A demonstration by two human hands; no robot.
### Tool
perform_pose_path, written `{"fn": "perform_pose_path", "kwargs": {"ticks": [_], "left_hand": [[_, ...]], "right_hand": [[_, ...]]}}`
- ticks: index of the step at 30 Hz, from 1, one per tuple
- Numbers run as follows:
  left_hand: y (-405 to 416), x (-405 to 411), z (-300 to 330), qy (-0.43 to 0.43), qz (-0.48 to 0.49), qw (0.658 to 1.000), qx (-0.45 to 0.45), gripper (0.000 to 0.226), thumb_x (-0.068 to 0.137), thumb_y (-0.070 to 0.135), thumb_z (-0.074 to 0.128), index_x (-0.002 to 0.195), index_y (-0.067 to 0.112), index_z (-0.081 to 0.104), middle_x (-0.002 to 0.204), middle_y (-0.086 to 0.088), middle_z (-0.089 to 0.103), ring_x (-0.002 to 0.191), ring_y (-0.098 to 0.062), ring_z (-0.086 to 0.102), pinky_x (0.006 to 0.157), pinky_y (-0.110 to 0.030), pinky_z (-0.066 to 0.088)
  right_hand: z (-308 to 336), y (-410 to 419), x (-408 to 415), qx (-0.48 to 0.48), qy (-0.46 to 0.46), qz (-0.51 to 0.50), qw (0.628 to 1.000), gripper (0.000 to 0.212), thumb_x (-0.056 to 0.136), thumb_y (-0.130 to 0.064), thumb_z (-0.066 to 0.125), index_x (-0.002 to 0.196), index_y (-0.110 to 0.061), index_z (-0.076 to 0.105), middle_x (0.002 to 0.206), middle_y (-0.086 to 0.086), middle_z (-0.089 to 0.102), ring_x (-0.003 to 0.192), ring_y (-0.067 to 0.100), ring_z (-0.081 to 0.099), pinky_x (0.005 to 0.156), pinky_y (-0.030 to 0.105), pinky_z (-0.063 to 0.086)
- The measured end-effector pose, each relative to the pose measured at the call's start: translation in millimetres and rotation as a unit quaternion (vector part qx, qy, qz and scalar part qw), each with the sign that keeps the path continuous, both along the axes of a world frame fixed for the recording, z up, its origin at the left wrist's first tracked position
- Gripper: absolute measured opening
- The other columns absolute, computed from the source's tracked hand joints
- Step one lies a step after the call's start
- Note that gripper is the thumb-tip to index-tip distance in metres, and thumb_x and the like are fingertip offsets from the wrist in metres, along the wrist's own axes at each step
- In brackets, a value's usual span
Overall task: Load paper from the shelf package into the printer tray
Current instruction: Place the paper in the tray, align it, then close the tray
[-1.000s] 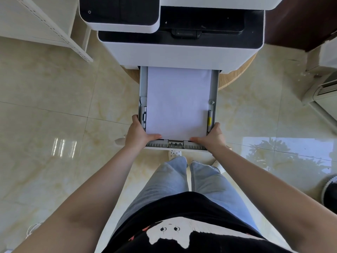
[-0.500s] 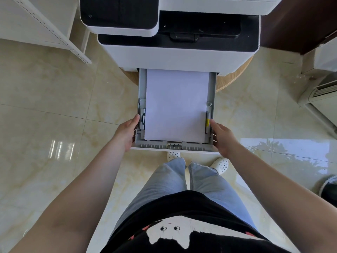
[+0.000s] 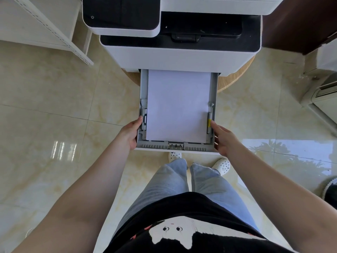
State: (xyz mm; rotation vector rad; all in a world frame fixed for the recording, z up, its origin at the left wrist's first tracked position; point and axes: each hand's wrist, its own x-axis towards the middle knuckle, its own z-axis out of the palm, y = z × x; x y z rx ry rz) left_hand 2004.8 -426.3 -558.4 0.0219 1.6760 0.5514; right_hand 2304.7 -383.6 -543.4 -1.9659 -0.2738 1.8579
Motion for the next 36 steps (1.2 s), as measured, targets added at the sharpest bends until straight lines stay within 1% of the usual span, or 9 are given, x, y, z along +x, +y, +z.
{"fn": "perform_pose_path", "kwargs": {"ticks": [3,6,8,10,13,18,23,28,36], "left_hand": [[-3.3,4.9,-0.6,0.042,0.038,0.998,0.034,0.058,0.082,0.052,0.063,0.132,0.024,0.051,0.152,0.004,0.037,0.144,-0.019,0.023,0.116,-0.045,0.014],[-5.4,8.0,-1.9,0.07,0.079,0.994,0.039,0.053,0.079,0.048,0.069,0.123,0.022,0.056,0.143,0.003,0.048,0.137,-0.019,0.034,0.114,-0.045,0.02],[-6.5,12.3,-1.6,0.108,0.109,0.987,0.048,0.052,0.076,0.048,0.073,0.116,0.02,0.056,0.122,0.005,0.056,0.119,-0.018,0.044,0.103,-0.042,0.031],[-7.6,17.7,-1.5,0.142,0.134,0.978,0.071,0.039,0.076,0.044,0.074,0.102,0.021,0.056,0.096,0.013,0.058,0.103,-0.015,0.049,0.091,-0.038,0.033],[-9.5,25.0,2.7,0.158,0.164,0.965,0.132,0.016,0.078,0.027,0.076,0.08,0.024,0.06,0.08,0.016,0.064,0.082,0.0,0.058,0.089,-0.03,0.037],[-12.3,28.2,8.6,0.17,0.188,0.947,0.199,0.012,0.08,0.013,0.074,0.091,0.015,0.073,0.086,0.008,0.071,0.075,0.006,0.065,0.073,-0.007,0.048],[-10.5,28.2,7.3,0.172,0.202,0.951,0.155,0.009,0.076,0.022,0.078,0.083,0.018,0.073,0.084,0.008,0.072,0.084,-0.006,0.065,0.079,-0.015,0.047],[-8.9,29.1,8.1,0.165,0.212,0.954,0.135,0.008,0.073,0.025,0.081,0.074,0.022,0.073,0.078,0.011,0.072,0.082,-0.003,0.064,0.074,-0.016,0.043],[-8.8,30.7,8.7,0.164,0.206,0.955,0.138,0.007,0.075,0.023,0.079,0.077,0.02,0.073,0.078,0.012,0.072,0.076,0.004,0.062,0.068,-0.013,0.041]], "right_hand": [[-0.6,-0.7,0.8,0.007,-0.005,-0.005,1.0,0.039,0.082,-0.033,0.072,0.114,-0.012,0.066,0.102,0.004,0.069,0.085,0.021,0.064,0.072,0.033,0.056],[-0.6,-1.9,-3.1,0.016,-0.028,-0.019,0.999,0.021,0.08,-0.032,0.075,0.094,-0.019,0.067,0.084,-0.001,0.067,0.068,0.016,0.063,0.057,0.027,0.055],[-1.0,-3.4,-7.7,0.028,-0.054,-0.035,0.998,0.019,0.079,-0.032,0.076,0.08,-0.024,0.058,0.08,0.001,0.062,0.063,0.018,0.056,0.057,0.026,0.05],[-1.8,-5.3,-10.6,0.04,-0.079,-0.043,0.995,0.024,0.078,-0.033,0.077,0.075,-0.026,0.054,0.083,0.004,0.057,0.066,0.019,0.044,0.059,0.031,0.04],[-0.6,-9.0,-13.9,0.07,-0.105,-0.062,0.99,0.024,0.079,-0.029,0.076,0.071,-0.026,0.054,0.064,-0.003,0.053,0.047,0.011,0.033,0.045,0.022,0.028],[1.8,-16.1,-23.9,0.15,-0.105,-0.122,0.975,0.017,0.083,-0.009,0.071,0.073,-0.02,0.063,0.061,-0.011,0.066,0.051,-0.001,0.055,0.051,0.014,0.045],[1.6,-15.1,-26.7,0.149,-0.124,-0.142,0.971,0.008,0.08,-0.01,0.074,0.088,-0.01,0.074,0.075,-0.008,0.07,0.055,-0.007,0.062,0.054,0.007,0.047],[1.0,-14.4,-28.2,0.143,-0.112,-0.164,0.97,0.005,0.078,-0.01,0.076,0.077,-0.013,0.073,0.072,-0.006,0.069,0.054,-0.004,0.063,0.053,0.009,0.048],[3.5,-12.2,-29.6,0.133,-0.097,-0.162,0.973,0.013,0.078,-0.009,0.076,0.069,-0.016,0.069,0.071,-0.006,0.068,0.063,0.003,0.06,0.057,0.012,0.05]]}}
